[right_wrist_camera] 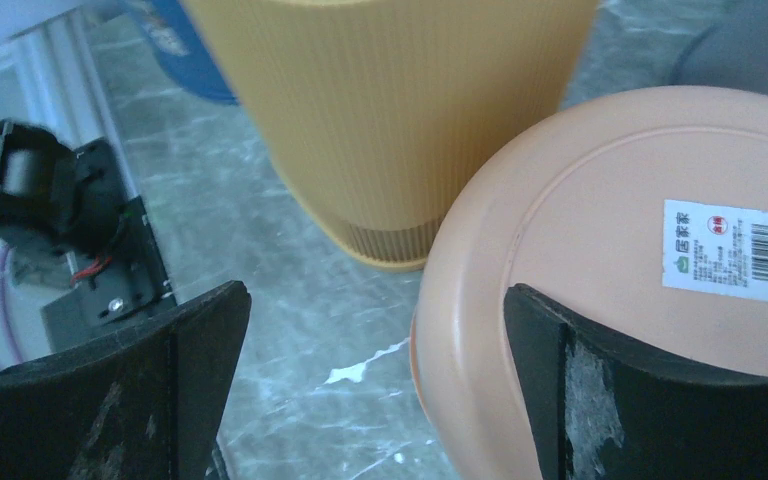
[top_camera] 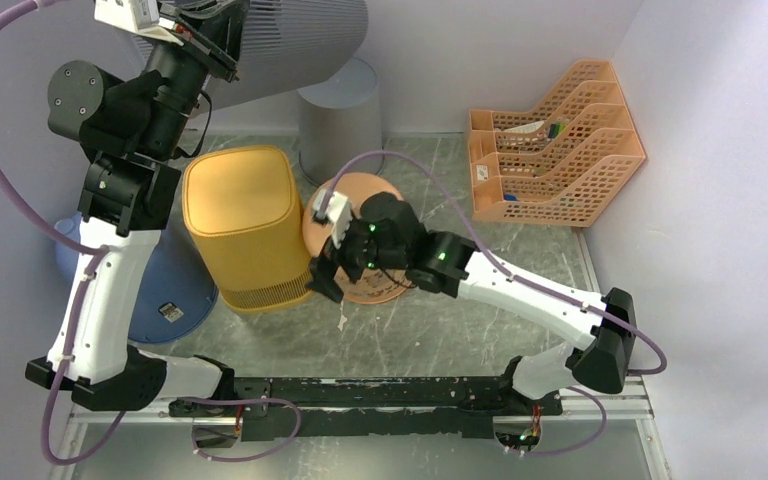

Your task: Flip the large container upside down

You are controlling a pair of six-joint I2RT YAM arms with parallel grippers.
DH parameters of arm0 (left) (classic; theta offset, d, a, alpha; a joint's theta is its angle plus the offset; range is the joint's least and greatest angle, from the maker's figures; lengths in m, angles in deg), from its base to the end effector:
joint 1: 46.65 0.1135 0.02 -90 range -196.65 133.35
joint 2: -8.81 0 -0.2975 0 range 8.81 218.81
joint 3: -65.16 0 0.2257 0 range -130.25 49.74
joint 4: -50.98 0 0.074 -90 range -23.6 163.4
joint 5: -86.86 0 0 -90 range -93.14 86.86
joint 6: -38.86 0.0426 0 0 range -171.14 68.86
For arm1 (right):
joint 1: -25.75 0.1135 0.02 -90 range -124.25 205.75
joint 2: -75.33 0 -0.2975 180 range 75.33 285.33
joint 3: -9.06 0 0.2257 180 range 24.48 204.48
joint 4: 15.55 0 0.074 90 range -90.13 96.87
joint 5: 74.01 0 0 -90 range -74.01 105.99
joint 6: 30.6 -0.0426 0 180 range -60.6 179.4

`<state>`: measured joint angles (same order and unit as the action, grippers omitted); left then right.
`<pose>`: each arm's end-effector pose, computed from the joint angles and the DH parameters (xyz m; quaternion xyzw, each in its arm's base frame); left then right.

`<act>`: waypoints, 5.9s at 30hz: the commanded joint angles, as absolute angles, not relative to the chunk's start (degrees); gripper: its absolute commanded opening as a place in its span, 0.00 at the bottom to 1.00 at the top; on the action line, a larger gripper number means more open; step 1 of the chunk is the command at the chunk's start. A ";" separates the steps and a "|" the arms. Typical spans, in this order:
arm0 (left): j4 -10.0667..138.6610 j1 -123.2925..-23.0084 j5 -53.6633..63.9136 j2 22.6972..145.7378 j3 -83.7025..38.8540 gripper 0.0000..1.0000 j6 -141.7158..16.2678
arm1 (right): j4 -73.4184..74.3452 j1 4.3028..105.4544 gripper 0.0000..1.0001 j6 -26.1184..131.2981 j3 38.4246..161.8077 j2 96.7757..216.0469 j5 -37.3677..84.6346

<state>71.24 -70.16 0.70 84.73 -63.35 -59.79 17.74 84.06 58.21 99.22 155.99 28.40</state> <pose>0.1668 -0.0757 0.6436 0.0914 0.4742 -0.2580 0.8368 0.1499 0.2602 0.3977 -0.4500 0.7032 0.3480 0.4265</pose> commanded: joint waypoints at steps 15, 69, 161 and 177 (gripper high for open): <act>62.20 -70.29 0.96 83.28 -69.19 0.07 -58.20 | 18.94 92.64 1.00 57.86 99.02 162.25 20.34; 59.11 -70.29 6.82 77.40 -57.93 0.07 -59.37 | -12.11 77.11 1.00 43.97 144.09 213.30 23.85; 69.96 -70.29 0.23 72.42 -50.75 0.07 -55.22 | 34.78 80.60 1.00 32.52 92.38 133.95 -14.39; 91.36 -70.29 -0.10 74.08 -58.70 0.07 -53.78 | 19.63 79.27 1.00 36.64 85.05 145.90 -10.97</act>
